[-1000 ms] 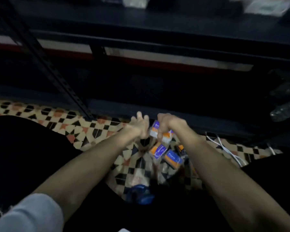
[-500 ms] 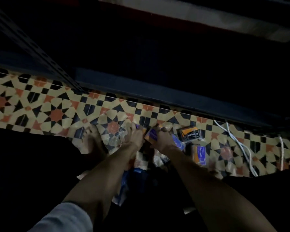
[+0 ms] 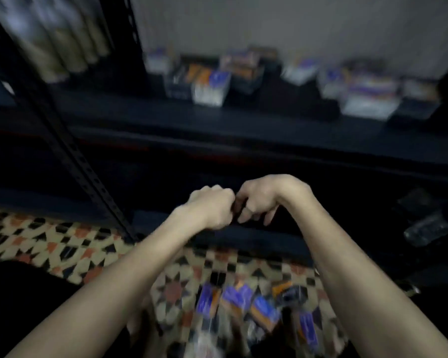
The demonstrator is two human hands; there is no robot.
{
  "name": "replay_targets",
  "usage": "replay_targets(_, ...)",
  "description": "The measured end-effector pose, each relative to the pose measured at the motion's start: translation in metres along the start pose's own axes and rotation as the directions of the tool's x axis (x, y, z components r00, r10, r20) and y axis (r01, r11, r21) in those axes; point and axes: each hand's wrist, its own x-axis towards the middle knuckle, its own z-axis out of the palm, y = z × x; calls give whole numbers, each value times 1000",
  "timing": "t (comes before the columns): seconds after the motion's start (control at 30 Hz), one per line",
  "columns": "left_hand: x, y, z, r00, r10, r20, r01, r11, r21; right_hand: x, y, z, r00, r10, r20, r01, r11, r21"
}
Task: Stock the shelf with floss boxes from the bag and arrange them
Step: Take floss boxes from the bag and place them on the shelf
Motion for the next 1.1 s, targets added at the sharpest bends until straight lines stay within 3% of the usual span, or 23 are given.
replay_targets(0.13, -47, -1, -127, 944, 59, -323, -54, 998, 24, -104, -36, -71, 953, -230, -196, 261, 954, 147)
replay_targets(0.23, -37, -13, -174, 818, -67, -572, -18, 990, -142, -117, -46, -114, 813, -238, -532, 381, 907, 178)
replay_targets(0.3, -12, -19, -183, 722, -211, -659, 78, 971, -225, -94, -44, -135, 625, -182, -759, 336, 941, 51)
replay_targets(0.33, 2, -22, -183, 713, -240, -659, 129, 968, -214, -80, -42, -141, 536, -175, -826, 245, 969, -47)
replay_targets(0.4, 27, -28, -178, 783, -234, -577, 170, 972, -164, -53, -41, -145, 478, -196, -856, 106, 981, -165)
replay_targets(0.47, 42, -36, -169, 856, -176, -485, 150, 984, -92, -28, -40, -146, 510, -199, -837, 60, 979, -197)
replay_targets(0.53, 47, -41, -162, 876, -145, -460, 124, 989, -76, -12, -41, -149, 555, -180, -812, -13, 974, -225)
replay_targets(0.67, 27, -40, -151, 800, -77, -595, 149, 986, 73, 4, -39, -158, 620, -154, -769, -95, 959, -268)
replay_targets(0.73, 16, -42, -148, 791, -81, -606, 171, 981, 91, 9, -42, -158, 579, -162, -799, -57, 970, -237)
replay_targets(0.83, 2, -40, -151, 781, -112, -614, 167, 985, 32, 9, -50, -152, 461, -152, -874, -14, 984, -179)
replay_targets(0.9, -4, -38, -154, 795, -131, -592, 141, 990, -31, 5, -55, -150, 445, -111, -888, -35, 989, -141)
replay_targets(1.0, -11, -35, -155, 822, -188, -538, 116, 979, -165, -24, -61, -148, 556, -24, -831, -108, 989, -100)
replay_targets(1.1, -25, -21, -154, 853, -154, -499, 85, 984, -159, -75, -61, -141, 766, 54, -641, -187, 972, -141)
